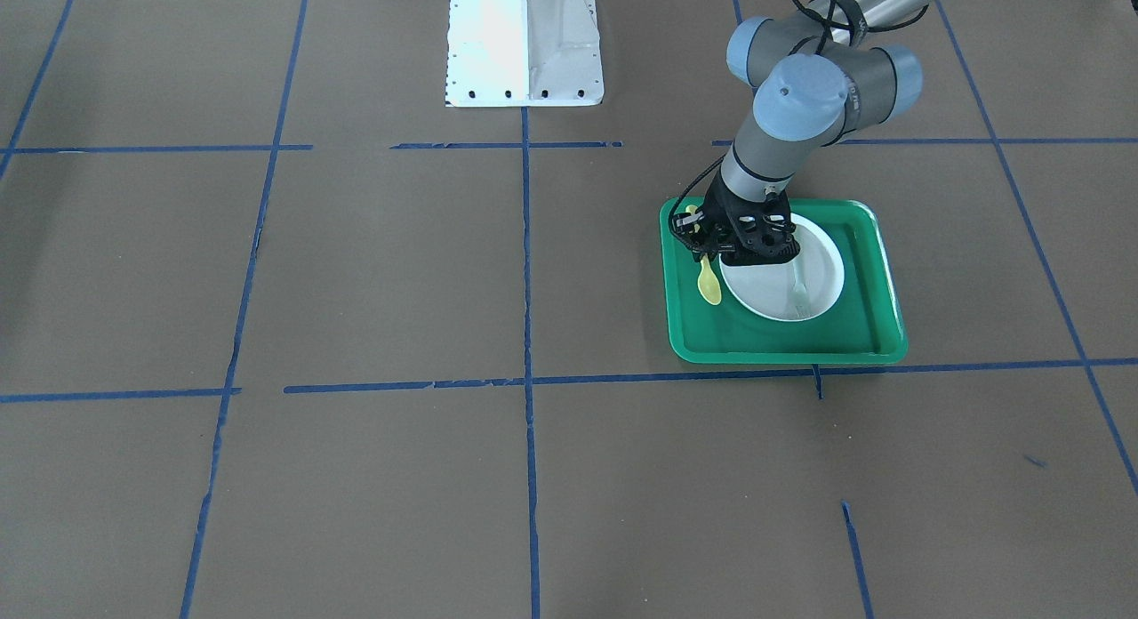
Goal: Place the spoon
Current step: 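Lower the spoon onto the tray and open the left gripper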
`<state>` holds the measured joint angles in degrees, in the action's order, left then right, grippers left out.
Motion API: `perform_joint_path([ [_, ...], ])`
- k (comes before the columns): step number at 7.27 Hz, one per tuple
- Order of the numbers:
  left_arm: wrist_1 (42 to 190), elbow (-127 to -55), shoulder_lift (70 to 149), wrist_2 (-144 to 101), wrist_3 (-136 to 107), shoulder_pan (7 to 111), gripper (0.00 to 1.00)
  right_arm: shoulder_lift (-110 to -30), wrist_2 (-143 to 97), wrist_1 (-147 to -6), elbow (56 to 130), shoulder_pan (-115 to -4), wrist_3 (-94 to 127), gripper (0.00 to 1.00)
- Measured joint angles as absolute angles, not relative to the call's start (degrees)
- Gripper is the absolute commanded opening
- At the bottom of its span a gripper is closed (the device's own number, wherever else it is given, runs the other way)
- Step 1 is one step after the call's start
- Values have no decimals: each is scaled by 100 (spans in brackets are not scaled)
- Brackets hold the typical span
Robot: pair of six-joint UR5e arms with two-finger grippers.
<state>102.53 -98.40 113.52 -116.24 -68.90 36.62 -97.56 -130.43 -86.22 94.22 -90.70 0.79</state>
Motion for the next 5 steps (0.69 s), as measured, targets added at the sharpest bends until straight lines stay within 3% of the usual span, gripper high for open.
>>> perform_joint_path([
  [3, 10575, -9564, 11382, -11611, -6893, 3584, 10, -9756, -13043, -8622, 9422, -9070, 77, 100],
  [4, 10599, -9551, 11363, -11611, -6865, 3581, 48, -9756, -13043, -8622, 9422, -9070, 75, 100],
  [5, 10610, -9548, 11344, -11610, -6841, 3578, 99, -9756, -13043, -8622, 9422, -9070, 77, 100],
])
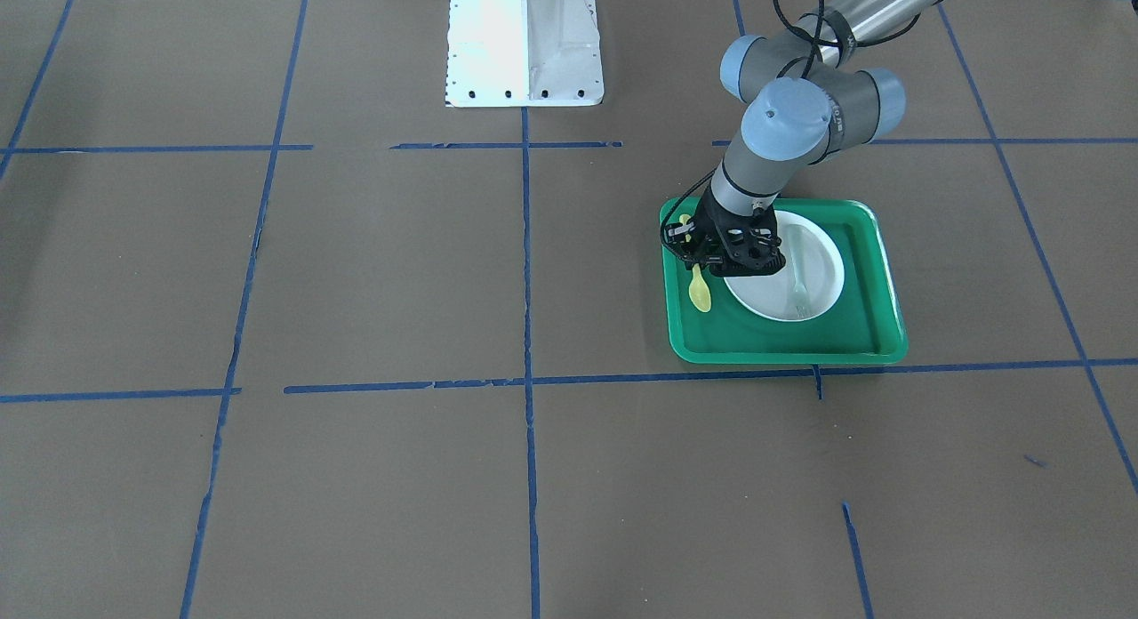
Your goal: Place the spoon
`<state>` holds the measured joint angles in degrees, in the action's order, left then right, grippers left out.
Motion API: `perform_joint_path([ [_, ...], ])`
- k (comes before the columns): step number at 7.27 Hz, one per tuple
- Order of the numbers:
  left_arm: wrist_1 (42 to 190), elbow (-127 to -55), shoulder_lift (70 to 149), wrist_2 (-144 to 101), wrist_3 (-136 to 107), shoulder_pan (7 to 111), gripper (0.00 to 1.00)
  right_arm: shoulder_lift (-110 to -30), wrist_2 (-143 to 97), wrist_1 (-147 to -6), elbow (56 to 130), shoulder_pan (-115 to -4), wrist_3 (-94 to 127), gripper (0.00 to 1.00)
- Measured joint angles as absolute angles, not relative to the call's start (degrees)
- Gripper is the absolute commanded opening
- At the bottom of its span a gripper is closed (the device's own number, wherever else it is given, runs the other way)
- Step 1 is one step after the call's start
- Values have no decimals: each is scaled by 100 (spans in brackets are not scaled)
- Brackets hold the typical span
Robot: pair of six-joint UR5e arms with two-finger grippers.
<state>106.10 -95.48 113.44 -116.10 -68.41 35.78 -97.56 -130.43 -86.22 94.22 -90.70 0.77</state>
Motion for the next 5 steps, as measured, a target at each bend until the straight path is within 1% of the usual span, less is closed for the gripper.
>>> perform_joint_path([
  [3, 10613, -9606, 11322, -11605, -6838, 3586, 100, -9756, -13043, -8622, 9422, -9070, 79, 100],
  [4, 10561, -9785, 11315, -11610, -6835, 3656, 100, -9756, -13043, -8622, 9422, -9070, 79, 100],
  [5, 10329, -10139, 11309, -11622, -6808, 3840, 100, -9756, -13043, -8622, 9422, -9070, 77, 100],
])
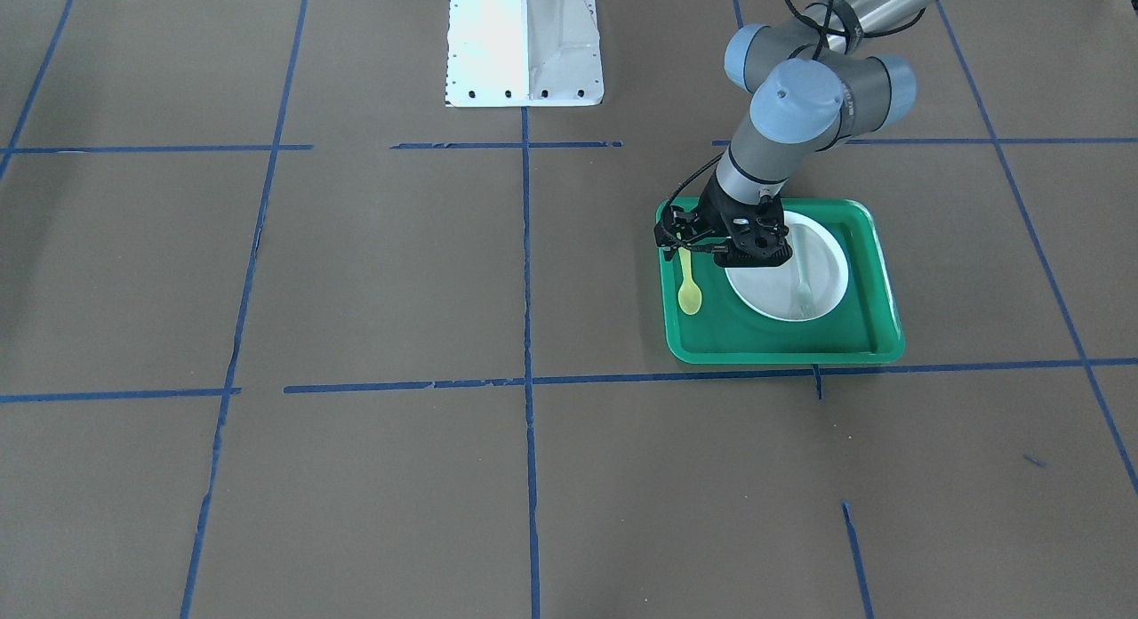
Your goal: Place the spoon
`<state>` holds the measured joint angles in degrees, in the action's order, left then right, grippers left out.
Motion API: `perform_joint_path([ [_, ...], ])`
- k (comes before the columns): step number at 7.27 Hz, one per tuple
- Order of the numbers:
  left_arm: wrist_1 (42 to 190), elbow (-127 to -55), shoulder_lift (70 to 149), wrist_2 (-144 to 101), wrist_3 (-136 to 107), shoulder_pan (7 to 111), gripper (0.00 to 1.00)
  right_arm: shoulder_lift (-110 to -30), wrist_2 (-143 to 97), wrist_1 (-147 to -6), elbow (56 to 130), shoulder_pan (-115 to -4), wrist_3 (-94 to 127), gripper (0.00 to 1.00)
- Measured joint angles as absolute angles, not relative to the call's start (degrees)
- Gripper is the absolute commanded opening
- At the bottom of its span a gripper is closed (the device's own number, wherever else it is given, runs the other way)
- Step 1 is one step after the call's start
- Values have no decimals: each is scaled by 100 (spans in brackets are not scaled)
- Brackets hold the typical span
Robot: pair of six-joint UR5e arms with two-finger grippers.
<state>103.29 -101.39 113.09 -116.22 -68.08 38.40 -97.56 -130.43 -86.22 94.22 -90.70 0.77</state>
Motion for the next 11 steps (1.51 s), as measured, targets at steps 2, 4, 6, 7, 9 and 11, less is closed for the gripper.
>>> perform_joint_path([
  [2, 9355, -11037, 11337, -11648, -6544, 4314, 100, -9756, -13043, -8622, 9422, -9070, 77, 100],
  [4, 8713, -11594, 11376, -11685, -5909, 5046, 100, -9756, -13043, -8622, 9422, -9070, 79, 100],
  [6, 8570, -11692, 11174, -11840, -4544, 5797, 100, -9756, -13043, -8618, 9422, -9070, 78, 100],
  [7, 8577, -11667, 10887, -12017, -3694, 6187, 100, -9756, -13043, -8620, 9422, -9070, 75, 100],
  [9, 8704, -11261, 10064, -12761, -1625, 7342, 100, -9756, -13043, -8622, 9422, -9070, 78, 100],
  [11, 8739, -10332, 9648, -13238, 342, 8528, 100, -9756, -13043, -8622, 9422, -9070, 79, 100],
])
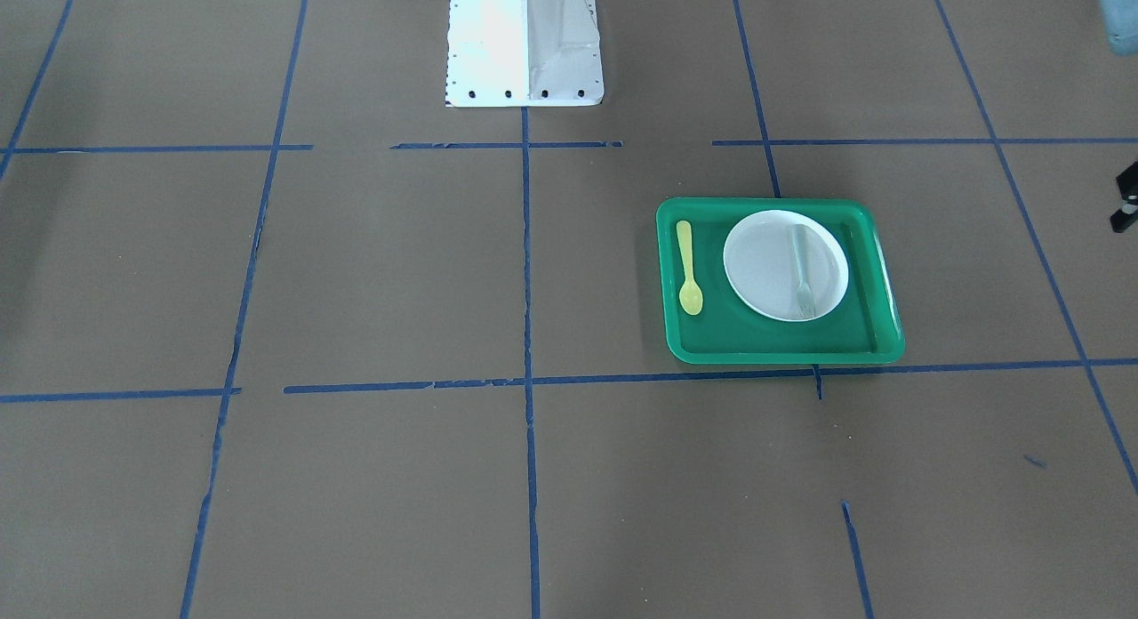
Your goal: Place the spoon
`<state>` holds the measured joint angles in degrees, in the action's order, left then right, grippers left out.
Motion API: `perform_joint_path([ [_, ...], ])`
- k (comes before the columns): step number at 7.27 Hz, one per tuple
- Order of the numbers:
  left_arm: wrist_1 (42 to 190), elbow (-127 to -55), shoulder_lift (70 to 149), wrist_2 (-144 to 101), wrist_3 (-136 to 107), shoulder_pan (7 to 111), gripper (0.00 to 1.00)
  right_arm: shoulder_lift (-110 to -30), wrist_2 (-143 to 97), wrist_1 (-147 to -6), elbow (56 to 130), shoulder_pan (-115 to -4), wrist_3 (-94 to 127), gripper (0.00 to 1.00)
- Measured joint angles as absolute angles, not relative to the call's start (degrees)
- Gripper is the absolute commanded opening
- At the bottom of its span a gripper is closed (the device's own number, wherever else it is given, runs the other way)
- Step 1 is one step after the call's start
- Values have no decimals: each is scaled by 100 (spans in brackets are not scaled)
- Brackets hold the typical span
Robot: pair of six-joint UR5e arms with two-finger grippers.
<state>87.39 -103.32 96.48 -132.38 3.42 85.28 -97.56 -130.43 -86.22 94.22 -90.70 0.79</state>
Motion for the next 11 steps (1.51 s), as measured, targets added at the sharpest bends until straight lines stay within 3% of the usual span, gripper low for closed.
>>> perform_joint_path([
  [2, 8730, -9847, 9184, -13341, 750, 9125, 100, -9756, -13043, -8622, 9422, -9070, 76, 100],
  [6, 8756, -9187, 8780, -13376, 777, 9277, 100, -9756, -13043, -8622, 9422, -9070, 78, 100],
  [11, 8770, -9182, 8826, -13456, 371, 9195, 100, -9756, -13043, -8622, 9422, -9070, 77, 100],
])
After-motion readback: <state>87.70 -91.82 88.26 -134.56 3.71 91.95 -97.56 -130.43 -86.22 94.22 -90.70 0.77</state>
